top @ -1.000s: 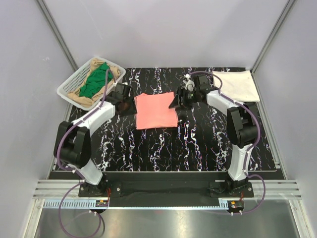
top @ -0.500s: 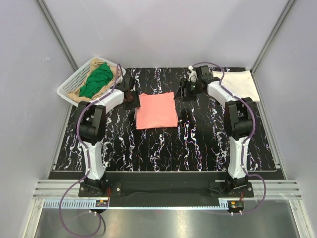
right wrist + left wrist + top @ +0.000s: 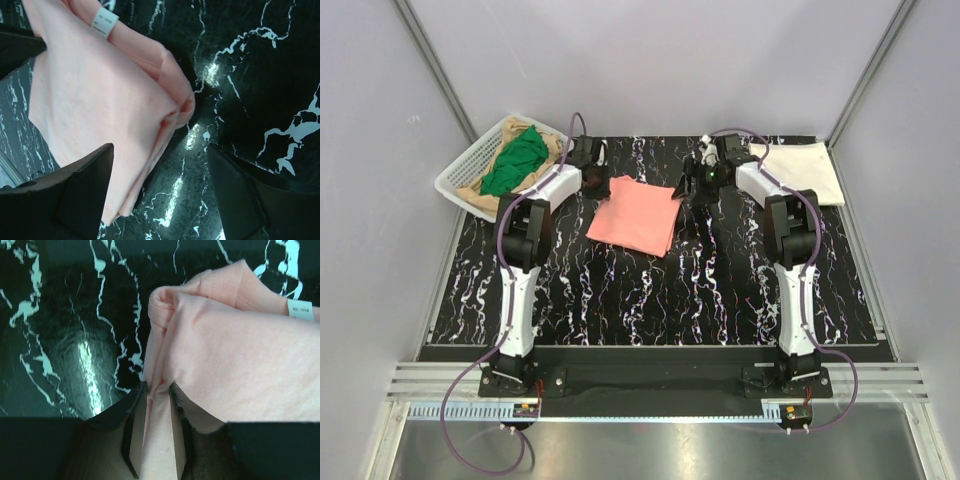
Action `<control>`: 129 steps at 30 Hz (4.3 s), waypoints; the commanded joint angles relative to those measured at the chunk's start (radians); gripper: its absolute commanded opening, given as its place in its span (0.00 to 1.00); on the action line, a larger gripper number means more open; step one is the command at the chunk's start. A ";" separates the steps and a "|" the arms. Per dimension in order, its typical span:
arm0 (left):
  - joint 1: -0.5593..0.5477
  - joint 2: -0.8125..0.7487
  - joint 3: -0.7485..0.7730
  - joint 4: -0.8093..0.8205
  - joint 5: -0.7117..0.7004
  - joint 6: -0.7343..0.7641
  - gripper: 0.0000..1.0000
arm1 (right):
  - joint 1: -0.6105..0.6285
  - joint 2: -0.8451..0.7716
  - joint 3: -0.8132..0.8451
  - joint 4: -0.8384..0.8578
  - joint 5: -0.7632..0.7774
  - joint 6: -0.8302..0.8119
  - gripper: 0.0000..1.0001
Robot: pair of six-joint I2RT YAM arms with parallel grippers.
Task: Fold and stack the t-shirts
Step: Fold the tshirt, then neatly place the folded tshirt to the corner
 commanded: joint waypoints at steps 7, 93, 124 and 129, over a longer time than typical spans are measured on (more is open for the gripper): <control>0.006 0.016 0.046 0.022 0.032 0.019 0.33 | 0.000 0.096 0.112 0.018 -0.013 0.087 0.89; -0.069 -1.010 -0.716 0.019 0.384 -0.030 0.54 | -0.062 -0.651 -0.315 -0.048 0.981 -0.776 0.00; -0.068 -1.027 -0.752 0.038 0.373 -0.026 0.57 | -0.279 -0.574 -0.257 0.440 0.650 -0.941 0.00; -0.068 -1.028 -0.755 0.036 0.371 -0.024 0.57 | -0.319 -0.557 -0.245 0.462 0.610 -0.915 0.00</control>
